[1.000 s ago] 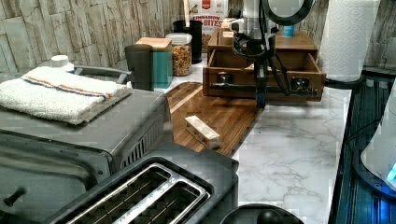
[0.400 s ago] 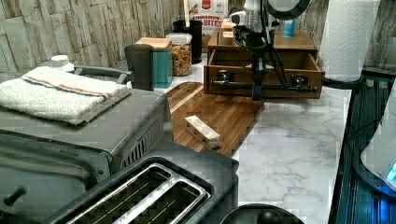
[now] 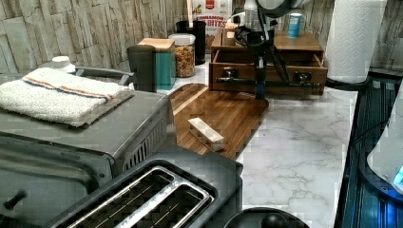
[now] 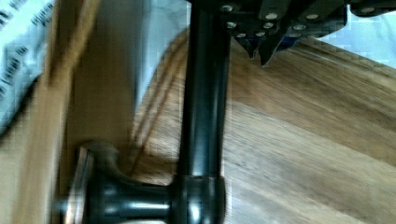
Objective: Close the drawer.
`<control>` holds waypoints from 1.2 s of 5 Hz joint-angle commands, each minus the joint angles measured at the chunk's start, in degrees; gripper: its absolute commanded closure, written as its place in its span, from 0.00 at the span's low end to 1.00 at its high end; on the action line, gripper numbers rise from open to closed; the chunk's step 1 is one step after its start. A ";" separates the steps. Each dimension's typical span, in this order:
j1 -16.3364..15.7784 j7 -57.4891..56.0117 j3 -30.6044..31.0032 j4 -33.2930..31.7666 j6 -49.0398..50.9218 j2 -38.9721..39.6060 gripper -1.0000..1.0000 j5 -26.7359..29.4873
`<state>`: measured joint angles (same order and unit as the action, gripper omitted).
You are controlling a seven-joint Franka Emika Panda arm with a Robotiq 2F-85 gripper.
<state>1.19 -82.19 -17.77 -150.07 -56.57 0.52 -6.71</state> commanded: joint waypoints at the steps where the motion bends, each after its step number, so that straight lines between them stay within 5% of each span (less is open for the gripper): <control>1: 7.72 -13.45 -7.49 23.11 4.61 6.77 1.00 5.90; 6: 9.23 -16.07 -7.65 23.44 -5.63 6.91 1.00 -0.99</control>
<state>7.76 -93.67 -22.17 -135.85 -57.86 11.16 -3.68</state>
